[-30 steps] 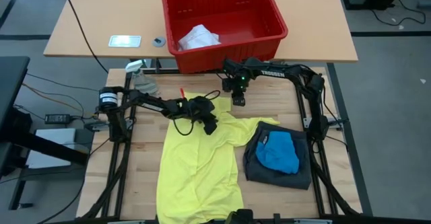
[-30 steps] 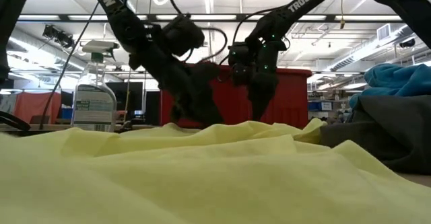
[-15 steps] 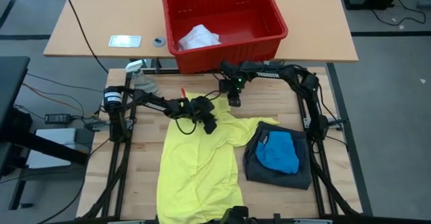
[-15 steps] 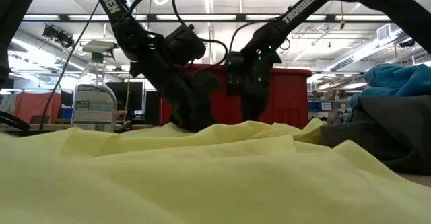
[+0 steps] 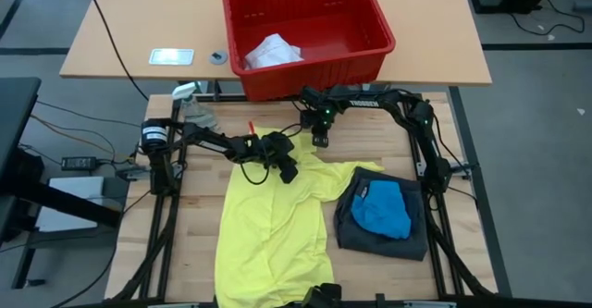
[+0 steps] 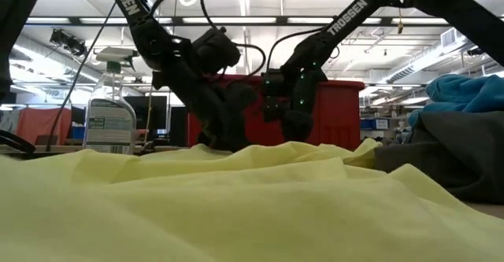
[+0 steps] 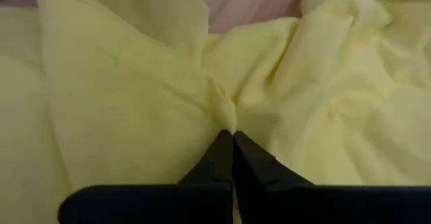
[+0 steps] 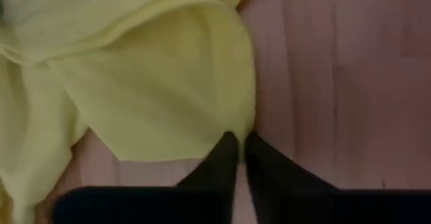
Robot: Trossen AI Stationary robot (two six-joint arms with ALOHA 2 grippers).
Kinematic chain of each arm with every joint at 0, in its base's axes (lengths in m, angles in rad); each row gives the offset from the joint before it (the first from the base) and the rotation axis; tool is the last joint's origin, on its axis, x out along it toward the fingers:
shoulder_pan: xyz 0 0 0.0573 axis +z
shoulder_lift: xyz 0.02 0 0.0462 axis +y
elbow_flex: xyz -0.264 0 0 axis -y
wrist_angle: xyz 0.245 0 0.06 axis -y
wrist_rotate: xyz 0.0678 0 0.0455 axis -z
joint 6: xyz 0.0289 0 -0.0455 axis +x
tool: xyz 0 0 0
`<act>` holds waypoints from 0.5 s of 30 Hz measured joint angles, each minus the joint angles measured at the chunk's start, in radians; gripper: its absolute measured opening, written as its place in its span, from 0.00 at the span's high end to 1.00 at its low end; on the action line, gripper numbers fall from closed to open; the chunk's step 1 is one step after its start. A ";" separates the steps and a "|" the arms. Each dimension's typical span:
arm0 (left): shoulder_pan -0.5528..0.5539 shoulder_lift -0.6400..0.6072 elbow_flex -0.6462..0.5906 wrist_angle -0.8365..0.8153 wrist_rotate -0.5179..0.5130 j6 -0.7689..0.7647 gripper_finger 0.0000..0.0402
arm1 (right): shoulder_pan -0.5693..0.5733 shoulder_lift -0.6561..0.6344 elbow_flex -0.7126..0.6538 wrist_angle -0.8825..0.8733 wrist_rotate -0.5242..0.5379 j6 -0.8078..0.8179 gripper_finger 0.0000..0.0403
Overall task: Fold laundry
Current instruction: Fold the yellow shirt
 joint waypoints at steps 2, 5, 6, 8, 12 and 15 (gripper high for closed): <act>0.000 -0.025 0.000 0.008 0.001 0.000 0.99 | 0.003 -0.007 0.000 -0.009 0.000 0.002 0.97; 0.000 -0.084 0.000 -0.006 0.001 -0.001 1.00 | 0.008 -0.036 -0.004 -0.024 0.006 0.021 0.98; 0.000 -0.110 0.000 -0.023 0.000 -0.004 1.00 | 0.009 -0.053 -0.004 -0.025 0.006 0.024 0.98; -0.002 -0.169 0.000 -0.051 -0.001 -0.008 1.00 | 0.014 -0.098 -0.003 -0.029 0.006 0.034 0.99; -0.021 -0.299 0.000 -0.179 -0.030 -0.066 1.00 | 0.028 -0.188 -0.003 -0.044 0.006 0.050 0.99; -0.042 -0.389 0.000 -0.296 -0.031 -0.218 1.00 | 0.050 -0.258 -0.002 -0.039 0.012 0.050 0.99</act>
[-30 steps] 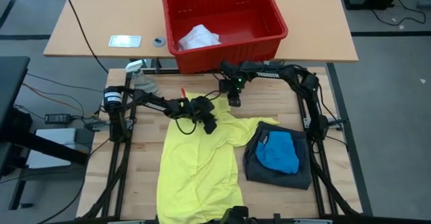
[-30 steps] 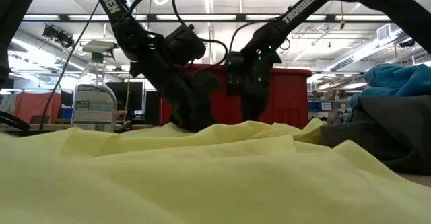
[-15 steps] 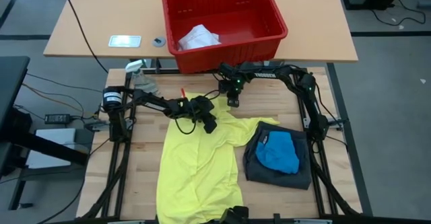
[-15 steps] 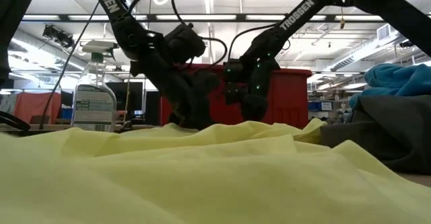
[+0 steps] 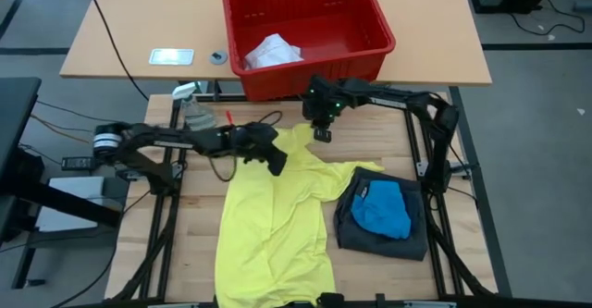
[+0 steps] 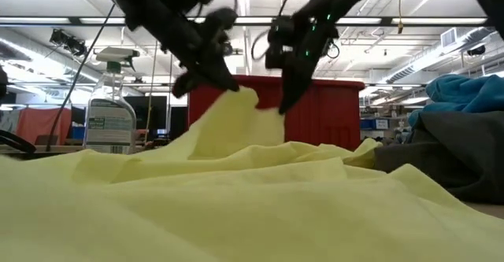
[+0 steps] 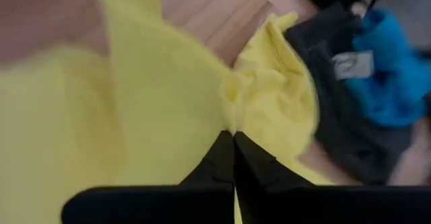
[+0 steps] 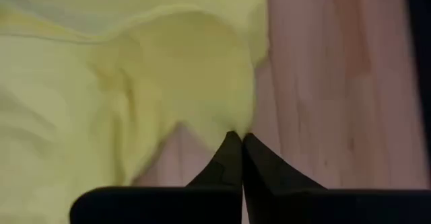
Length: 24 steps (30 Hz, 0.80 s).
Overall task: Fold laundry
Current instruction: Fold the yellow shirt
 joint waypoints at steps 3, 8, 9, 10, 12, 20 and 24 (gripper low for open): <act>-0.034 -0.065 0.000 -0.096 -0.009 -0.184 1.00 | 0.031 -0.030 0.001 0.047 0.001 0.000 0.99; -0.138 -0.119 0.000 -0.263 -0.135 -0.368 1.00 | 0.099 0.022 0.002 0.259 0.005 0.007 1.00; -0.160 -0.122 0.000 -0.328 -0.166 -0.408 1.00 | 0.112 0.048 0.012 0.283 0.011 0.011 1.00; -0.182 -0.122 0.000 -0.387 -0.189 -0.454 1.00 | 0.121 0.077 0.032 0.291 0.017 0.018 1.00; -0.224 -0.120 0.000 -0.483 -0.220 -0.536 1.00 | 0.133 0.145 0.090 0.281 0.020 0.032 1.00; -0.292 -0.118 -0.001 -0.634 -0.276 -0.697 1.00 | 0.120 0.400 0.437 0.165 0.021 0.035 1.00; -0.286 -0.119 -0.001 -0.660 -0.278 -0.722 1.00 | 0.102 0.504 0.626 0.068 0.020 0.028 0.99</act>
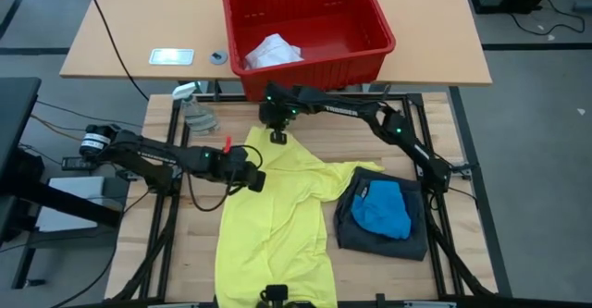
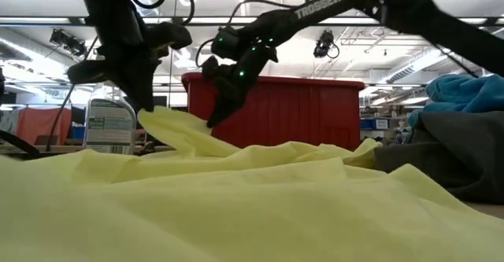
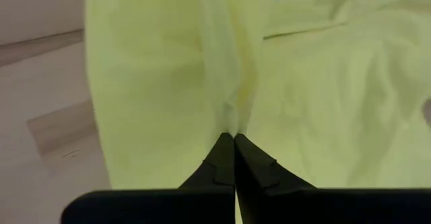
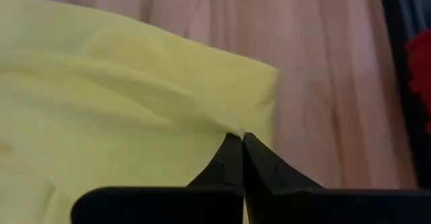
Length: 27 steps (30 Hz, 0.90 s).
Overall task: Fold laundry
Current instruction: Fold the yellow shirt
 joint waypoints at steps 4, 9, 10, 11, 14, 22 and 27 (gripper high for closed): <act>0.036 0.002 0.000 -0.035 0.003 -0.019 0.94 | -0.014 0.091 0.150 -0.116 -0.005 0.016 0.89; 0.091 -0.001 0.000 -0.039 0.048 0.029 0.78 | -0.027 0.068 0.138 -0.116 0.005 0.073 0.62; 0.103 -0.001 0.000 -0.039 0.060 0.049 0.75 | -0.029 0.056 0.141 -0.123 0.033 0.088 0.56; 0.115 -0.001 0.000 -0.038 0.073 0.069 0.72 | -0.032 0.049 0.142 -0.126 0.047 0.094 0.51; 0.148 -0.001 0.000 -0.023 0.082 0.139 0.64 | -0.040 0.005 0.142 -0.135 0.061 0.133 0.42; 0.309 0.053 0.000 0.213 0.113 0.516 0.62 | -0.068 -0.065 0.143 -0.312 -0.045 0.356 0.45; 0.464 0.190 0.001 0.405 0.245 0.685 0.68 | -0.059 -0.065 0.143 -0.397 -0.059 0.424 0.50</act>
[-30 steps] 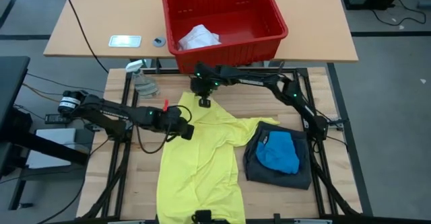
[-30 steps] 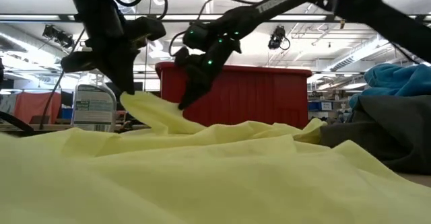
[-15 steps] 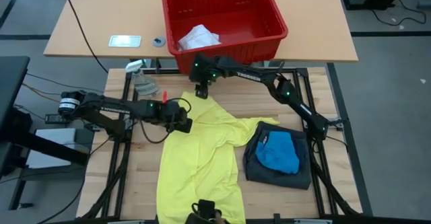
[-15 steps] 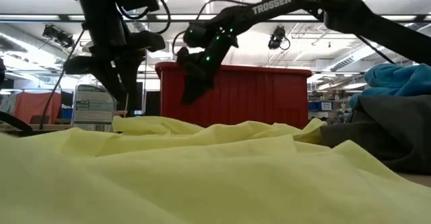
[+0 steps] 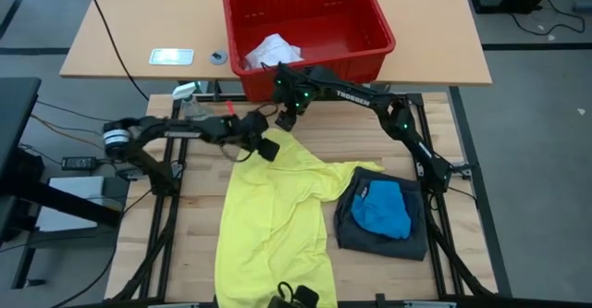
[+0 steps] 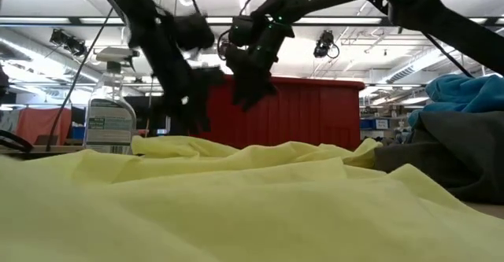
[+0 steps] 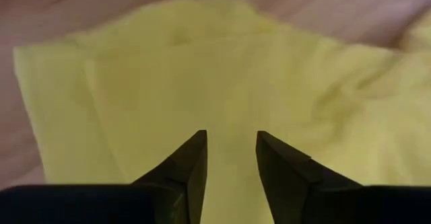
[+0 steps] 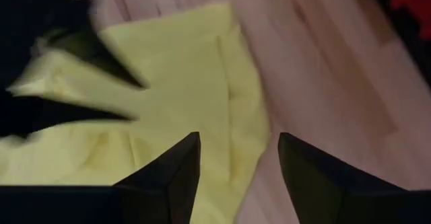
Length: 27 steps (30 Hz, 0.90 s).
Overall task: Fold laundry
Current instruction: Fold the yellow shirt
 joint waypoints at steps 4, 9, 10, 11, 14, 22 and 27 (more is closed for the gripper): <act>0.085 0.123 0.000 0.000 0.057 0.037 0.71 | 0.025 -0.005 0.000 -0.079 -0.001 0.020 0.53; 0.168 0.198 0.009 -0.092 0.069 0.054 0.72 | 0.065 -0.019 -0.003 -0.201 -0.002 0.015 0.53; 0.184 0.197 0.009 -0.117 0.057 0.051 0.72 | 0.074 -0.019 -0.005 -0.220 -0.003 0.012 0.53; 0.202 0.192 0.007 -0.135 0.041 0.050 0.72 | 0.082 -0.019 -0.009 -0.238 -0.001 0.005 0.53; 0.255 0.161 0.002 -0.162 -0.011 0.048 0.72 | 0.110 -0.019 -0.029 -0.250 0.010 -0.004 0.53; 0.400 0.071 -0.005 -0.191 -0.070 0.129 0.72 | 0.127 -0.019 -0.123 -0.251 0.173 -0.015 0.53; 0.426 -0.006 -0.005 -0.188 0.018 0.188 0.72 | 0.103 -0.030 -0.160 -0.253 0.190 -0.035 0.54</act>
